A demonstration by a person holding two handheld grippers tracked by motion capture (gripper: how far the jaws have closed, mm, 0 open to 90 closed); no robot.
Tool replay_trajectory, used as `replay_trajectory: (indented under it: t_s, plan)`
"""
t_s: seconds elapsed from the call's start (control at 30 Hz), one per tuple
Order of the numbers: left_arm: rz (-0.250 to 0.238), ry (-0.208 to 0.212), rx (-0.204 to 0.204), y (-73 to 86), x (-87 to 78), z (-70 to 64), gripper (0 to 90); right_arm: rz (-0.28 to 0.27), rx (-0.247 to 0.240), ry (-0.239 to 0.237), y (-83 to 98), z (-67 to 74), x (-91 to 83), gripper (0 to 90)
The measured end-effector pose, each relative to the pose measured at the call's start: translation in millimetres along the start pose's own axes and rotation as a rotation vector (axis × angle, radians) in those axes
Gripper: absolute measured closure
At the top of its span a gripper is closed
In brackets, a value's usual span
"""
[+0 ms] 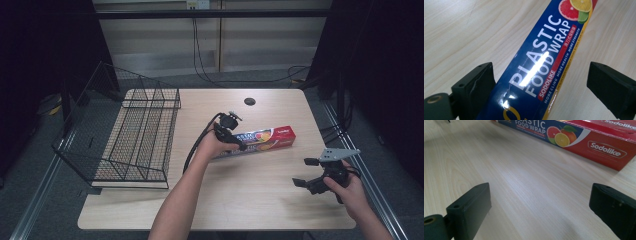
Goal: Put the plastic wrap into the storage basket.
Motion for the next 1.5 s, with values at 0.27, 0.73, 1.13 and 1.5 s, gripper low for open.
replay_trajectory:
  t_s: [0.27, 0.73, 1.13, 1.5]
  plan:
    - [0.017, 0.005, -0.009, 2.2, 4.4, 4.3, 10.8, -0.006, 0.006, -0.003, -0.1, -0.9, -1.0, 3.5]
    - [0.063, -0.015, 0.016, -0.1, 10.8, 3.8, 13.9, -0.013, 0.008, -0.008, -1.3, -1.0, -0.9, 3.5]
    - [0.124, -0.022, 0.055, 2.0, 8.7, -3.2, 21.9, -0.014, 0.009, -0.005, -0.7, -2.0, -1.7, 3.5]
    - [0.179, 0.014, 0.034, 4.1, 4.7, -11.8, 29.2, -0.020, 0.014, -0.009, -1.4, -1.8, -2.7, 3.5]
Point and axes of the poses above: each handheld gripper's, and its own axes: x roughly forward along the jaws, y roughly out of its underside, z roughly to its left, the point moved 5 cm from there along x, roughly forward along the jaws, and after that the axes turned 1 degree about -z, right-handed, at the moved point
